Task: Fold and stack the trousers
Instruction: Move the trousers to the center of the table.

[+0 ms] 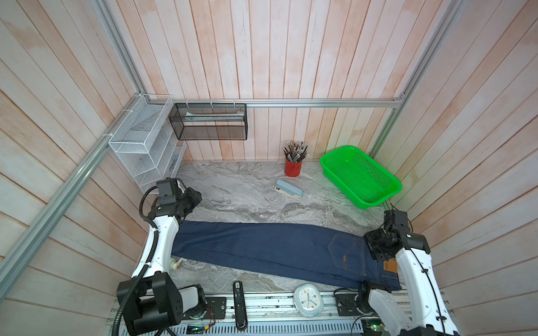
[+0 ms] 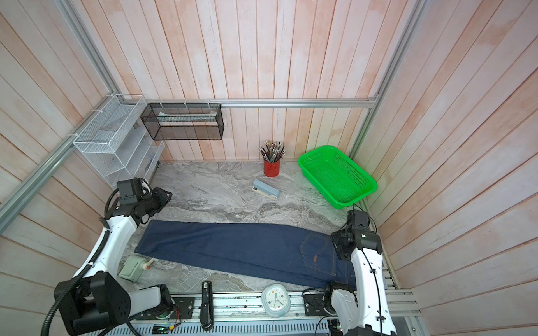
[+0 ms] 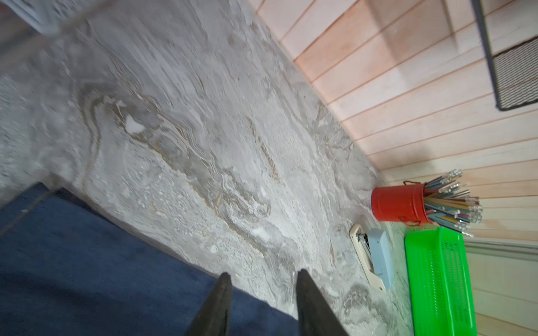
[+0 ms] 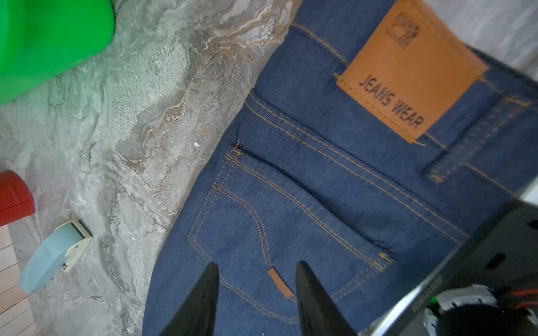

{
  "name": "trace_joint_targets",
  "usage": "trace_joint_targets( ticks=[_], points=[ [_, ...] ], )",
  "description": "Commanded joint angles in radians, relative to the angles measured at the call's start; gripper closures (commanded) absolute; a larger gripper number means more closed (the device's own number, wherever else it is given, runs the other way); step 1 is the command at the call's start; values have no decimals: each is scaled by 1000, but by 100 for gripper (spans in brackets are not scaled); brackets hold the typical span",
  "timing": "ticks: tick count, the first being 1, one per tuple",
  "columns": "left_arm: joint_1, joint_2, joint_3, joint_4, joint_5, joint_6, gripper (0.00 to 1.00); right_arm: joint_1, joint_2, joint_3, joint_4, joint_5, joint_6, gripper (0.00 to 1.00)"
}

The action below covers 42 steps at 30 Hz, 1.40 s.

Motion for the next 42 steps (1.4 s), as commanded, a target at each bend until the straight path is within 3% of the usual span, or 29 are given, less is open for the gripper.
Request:
trace_joint_targets(
  ticks=[1, 6, 14, 22, 27, 31, 35, 42],
  points=[
    [-14, 28, -28, -17, 47, -33, 60, 8, 56, -60, 123, -86, -10, 66],
    [-14, 22, -25, -27, 25, -40, 60, 11, 145, -180, 266, -128, -16, 87],
    [15, -1, 44, -73, -54, -17, 60, 13, 343, -174, 454, -65, -23, 87],
    [149, 13, 111, -66, -1, -6, 60, 20, 560, -14, 644, -1, -12, 87],
    [186, 62, 161, -65, 6, 4, 59, 18, 652, 111, 643, 2, -43, 84],
    [190, 112, 172, -89, 26, 42, 58, 19, 642, 174, 611, -10, -86, 77],
    [190, 139, 137, -146, 27, 110, 55, 59, 540, 222, 542, -18, -152, 68],
    [190, 168, 28, -182, 3, 176, 49, 291, 471, 220, 447, -96, -182, 64]
  ],
)
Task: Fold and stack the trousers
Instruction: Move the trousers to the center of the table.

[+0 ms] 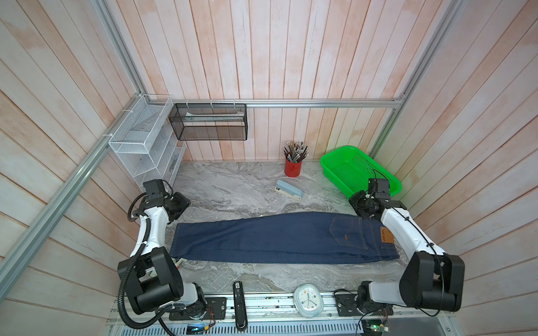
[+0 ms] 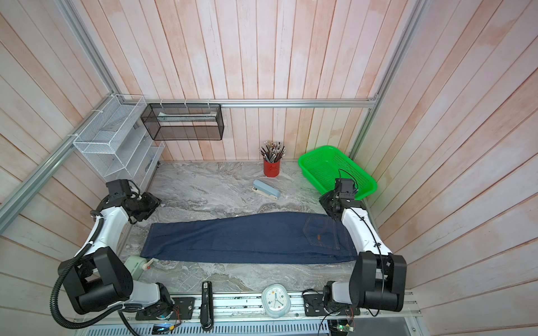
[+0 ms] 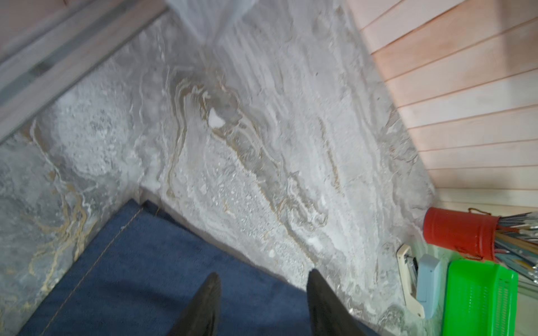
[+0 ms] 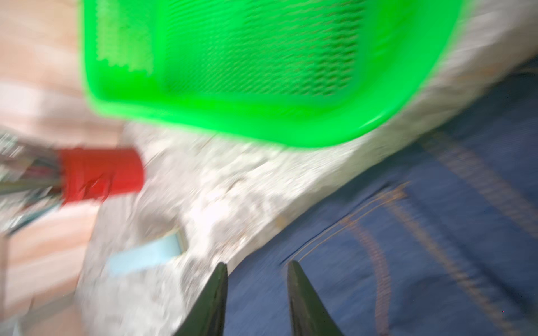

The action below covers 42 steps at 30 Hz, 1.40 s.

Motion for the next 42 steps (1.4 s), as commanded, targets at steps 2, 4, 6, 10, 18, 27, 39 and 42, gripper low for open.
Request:
trace_joint_targets(
  ticks=[2, 4, 6, 10, 18, 27, 39, 42],
  points=[
    [3, 43, -51, -36, -4, 58, 49, 168, 44, -54, -84, -87, 3, 65],
    [1, 57, -67, -31, -12, 62, 49, 247, 85, -89, -53, -122, 24, 66],
    [-7, 67, -81, -19, -31, 61, 49, 298, 128, -114, -27, -127, 32, 67],
    [-38, 94, -80, -15, -104, 74, 52, 327, 226, -141, 15, -154, 16, 70],
    [-105, 123, -47, -67, -332, 115, 51, 322, 371, -156, 83, -110, -3, 71],
    [-73, 109, -30, -62, -401, 133, 45, 188, 348, -227, 108, -12, 31, 73],
    [-41, 252, 41, -8, -268, 142, 45, 162, 305, -260, 120, -39, 9, 72],
    [-41, 288, 63, 18, -210, 164, 46, 162, 304, -254, 123, -45, -6, 71]
  ],
)
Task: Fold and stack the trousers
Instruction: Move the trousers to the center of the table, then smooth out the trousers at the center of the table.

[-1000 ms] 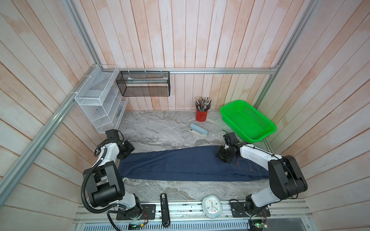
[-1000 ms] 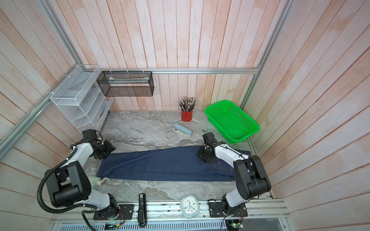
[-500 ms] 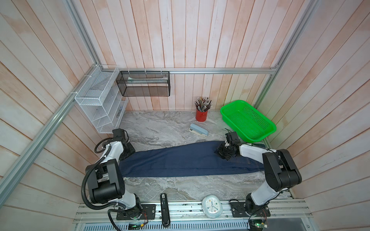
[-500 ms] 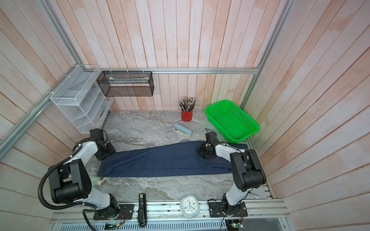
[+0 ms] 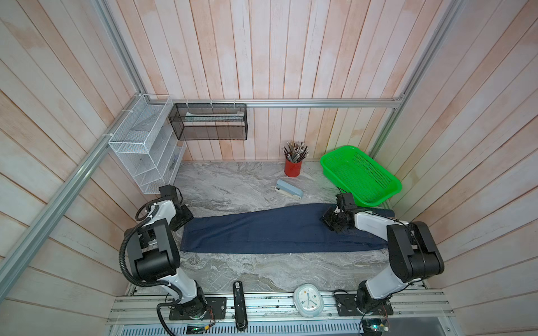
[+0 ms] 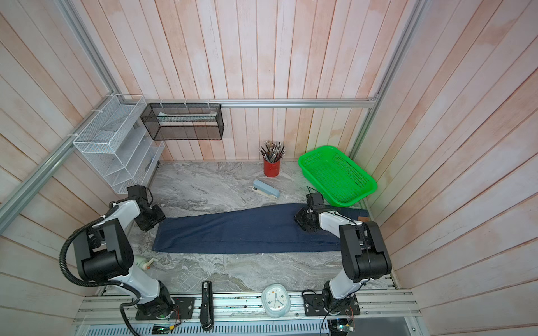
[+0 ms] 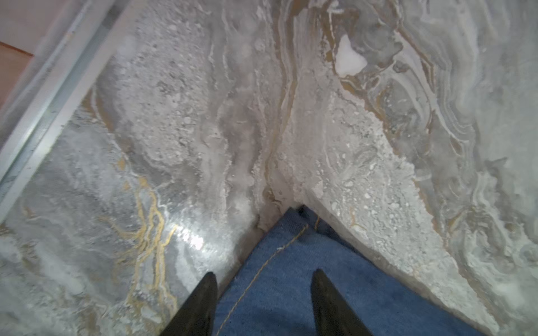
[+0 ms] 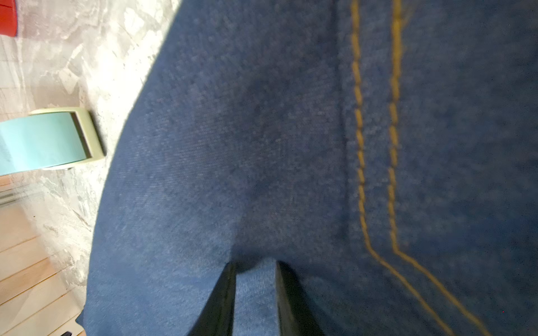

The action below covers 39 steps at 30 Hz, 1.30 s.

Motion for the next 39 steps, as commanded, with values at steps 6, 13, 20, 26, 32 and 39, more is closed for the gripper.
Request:
trace_joint_targets(
  ticks=[6, 13, 20, 26, 32, 39],
  points=[
    [5, 63, 78, 52, 70, 101, 50, -11, 24, -57, -114, 69, -40, 69],
    [4, 92, 76, 37, 141, 153, 54, -11, 14, -71, -81, 45, -63, 69],
    [-5, 118, 76, 14, 82, 166, 52, -26, 45, -86, -40, -11, -83, 69],
    [-13, 94, 85, -25, -57, 158, 48, -46, 61, -84, -25, -29, -102, 69],
    [-21, 123, 98, -24, 19, 168, 55, -60, 70, -85, -18, -32, -108, 69],
    [-34, 147, 110, -16, 83, 167, 77, -63, 58, -97, -16, -24, -107, 69]
  ],
)
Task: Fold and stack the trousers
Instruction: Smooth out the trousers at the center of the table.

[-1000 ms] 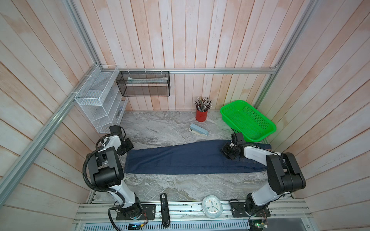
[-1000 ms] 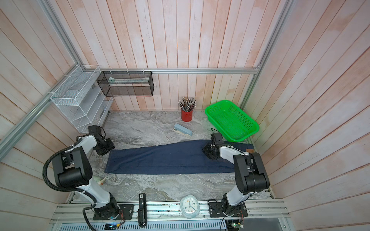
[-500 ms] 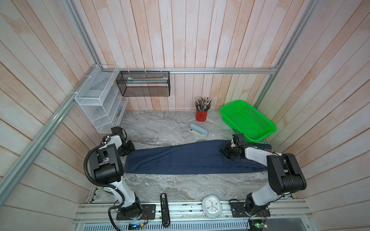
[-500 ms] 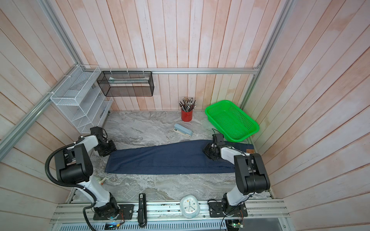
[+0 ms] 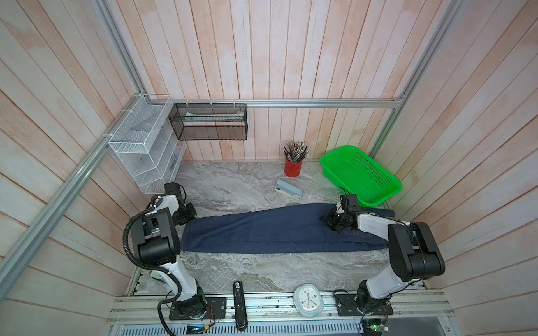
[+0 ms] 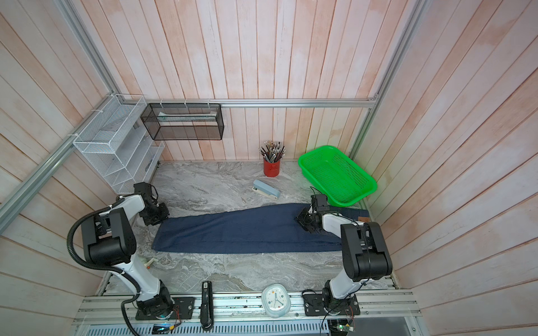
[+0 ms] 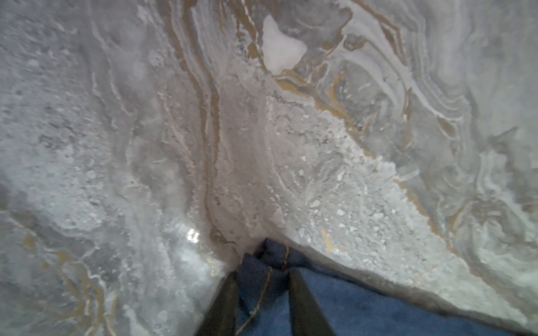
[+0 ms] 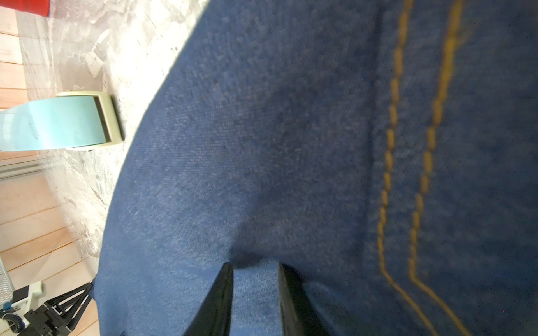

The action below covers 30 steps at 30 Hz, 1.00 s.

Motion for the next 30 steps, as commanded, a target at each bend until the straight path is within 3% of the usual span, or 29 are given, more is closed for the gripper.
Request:
trace_joint_targets(
  ticks=[1, 5, 14, 18, 22, 26, 30],
  points=[
    [-4, 16, 19, -9, 31, 8, 79, -9, 56, -60, -97, 91, -15, 69],
    [-4, 8, 22, -16, -15, 7, 89, -9, 57, -59, -97, 93, -15, 69],
    [-11, -129, 38, -37, -182, -32, 98, -9, 66, -57, -92, 97, -16, 69],
    [-14, -191, 58, -34, -251, -32, 100, -9, 75, -47, -96, 99, -18, 69],
    [-16, -141, 89, -43, -243, -17, 100, -8, 81, -37, -106, 104, -23, 69],
    [-42, -58, 120, -59, -222, -17, 92, -8, 81, -22, -130, 101, -36, 69],
    [-50, -38, 133, -79, -220, -44, 76, 5, 45, 0, -163, 90, -45, 67]
  ],
)
